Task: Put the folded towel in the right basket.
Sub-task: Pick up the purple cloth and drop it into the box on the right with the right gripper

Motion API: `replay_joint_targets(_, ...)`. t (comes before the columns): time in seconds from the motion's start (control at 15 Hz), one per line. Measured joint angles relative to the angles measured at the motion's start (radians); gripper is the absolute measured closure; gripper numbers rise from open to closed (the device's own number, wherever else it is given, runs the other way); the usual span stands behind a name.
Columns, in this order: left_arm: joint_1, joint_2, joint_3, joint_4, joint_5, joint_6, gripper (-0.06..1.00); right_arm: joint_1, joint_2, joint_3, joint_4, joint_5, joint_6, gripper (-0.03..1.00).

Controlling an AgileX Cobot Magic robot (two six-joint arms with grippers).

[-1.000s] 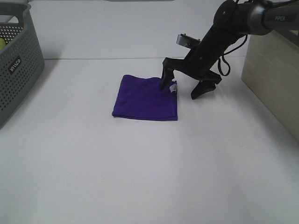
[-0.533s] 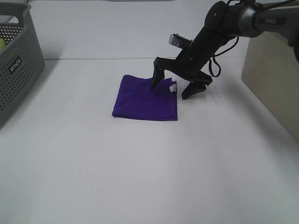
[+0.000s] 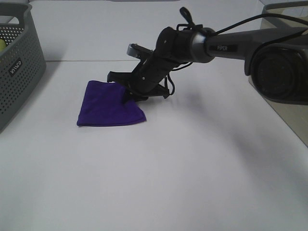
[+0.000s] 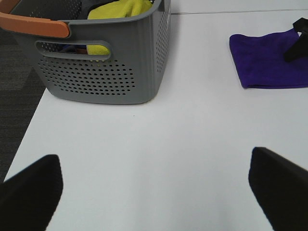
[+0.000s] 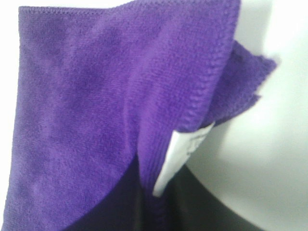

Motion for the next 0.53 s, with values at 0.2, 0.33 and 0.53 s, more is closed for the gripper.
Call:
replay_joint_targets(0.2,0.0,0.0,0.0,0.001,0.0,0.0,-0.05,0.018,0.002,0.0,-0.006,-0.017,0.026,0.96)
replay_joint_targets(0.33,0.0,0.0,0.0,0.002,0.0,0.0,-0.05,0.018,0.002,0.0,-0.006,-0.012,0.026,0.96)
replay_joint_targets(0.53,0.0,0.0,0.0,0.002,0.0,0.0,-0.05,0.018,-0.028,-0.021,-0.041,0.112,0.024,0.96)
